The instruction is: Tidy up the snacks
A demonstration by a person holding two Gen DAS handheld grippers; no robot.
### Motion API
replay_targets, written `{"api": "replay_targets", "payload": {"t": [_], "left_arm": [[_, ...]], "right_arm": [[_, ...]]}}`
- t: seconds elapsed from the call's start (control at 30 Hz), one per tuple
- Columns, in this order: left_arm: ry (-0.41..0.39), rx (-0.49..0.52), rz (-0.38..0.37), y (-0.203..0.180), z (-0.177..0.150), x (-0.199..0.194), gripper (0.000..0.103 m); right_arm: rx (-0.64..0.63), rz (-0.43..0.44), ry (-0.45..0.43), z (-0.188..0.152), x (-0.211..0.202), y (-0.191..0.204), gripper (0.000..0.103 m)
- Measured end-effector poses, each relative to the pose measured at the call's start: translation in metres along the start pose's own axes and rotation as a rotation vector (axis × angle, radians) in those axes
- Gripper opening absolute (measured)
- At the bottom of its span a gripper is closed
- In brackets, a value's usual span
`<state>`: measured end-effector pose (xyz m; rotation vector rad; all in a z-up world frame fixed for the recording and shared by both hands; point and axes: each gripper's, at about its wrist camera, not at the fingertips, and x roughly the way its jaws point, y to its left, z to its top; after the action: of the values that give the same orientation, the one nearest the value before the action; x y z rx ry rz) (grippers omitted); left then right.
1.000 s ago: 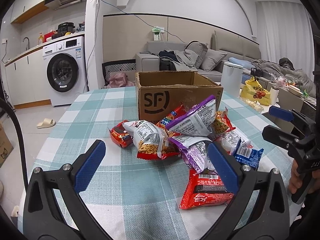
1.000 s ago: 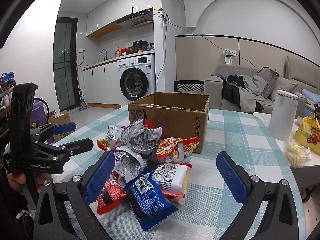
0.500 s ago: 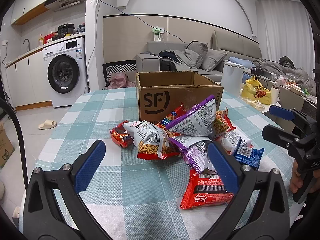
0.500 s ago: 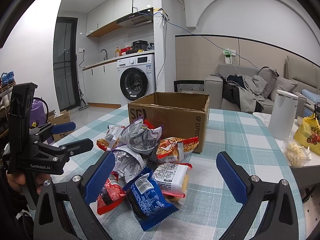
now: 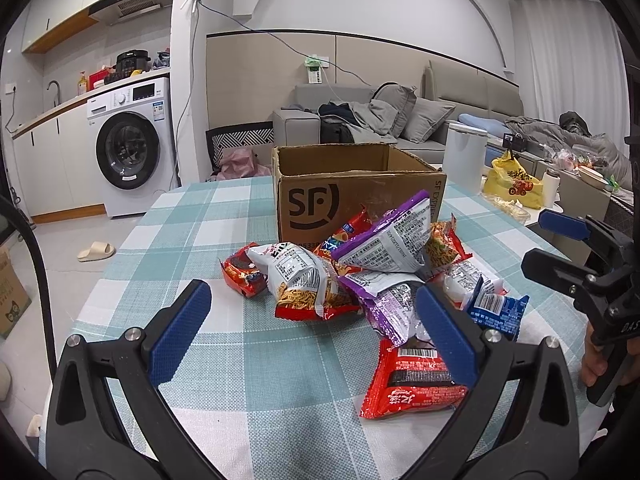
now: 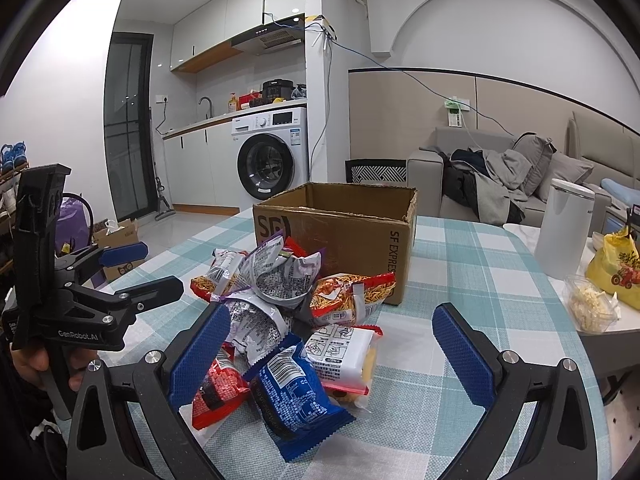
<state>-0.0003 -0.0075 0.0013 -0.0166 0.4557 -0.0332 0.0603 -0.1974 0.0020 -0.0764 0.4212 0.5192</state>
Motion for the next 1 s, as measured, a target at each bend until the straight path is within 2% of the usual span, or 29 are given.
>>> {"api": "replay_targets", "payload": {"t": [0.43, 0.7, 1.0], "left_arm": [[0.013, 0.012, -0.015, -0.001, 0.001, 0.0, 0.102], [0.065, 0.064, -0.06, -0.011, -0.001, 0.004, 0.102], [0.163, 0.075, -0.119, -0.021, -0.014, 0.008, 0.102]], "right_arm": [[0.008, -0.022, 0.015, 0.002, 0.001, -0.004, 0.103], [0.004, -0.044, 0.094, 0.004, 0.007, -0.008, 0.103], [0.026, -0.021, 0.257, -0.006, 0.02, -0.008, 0.103]]}}
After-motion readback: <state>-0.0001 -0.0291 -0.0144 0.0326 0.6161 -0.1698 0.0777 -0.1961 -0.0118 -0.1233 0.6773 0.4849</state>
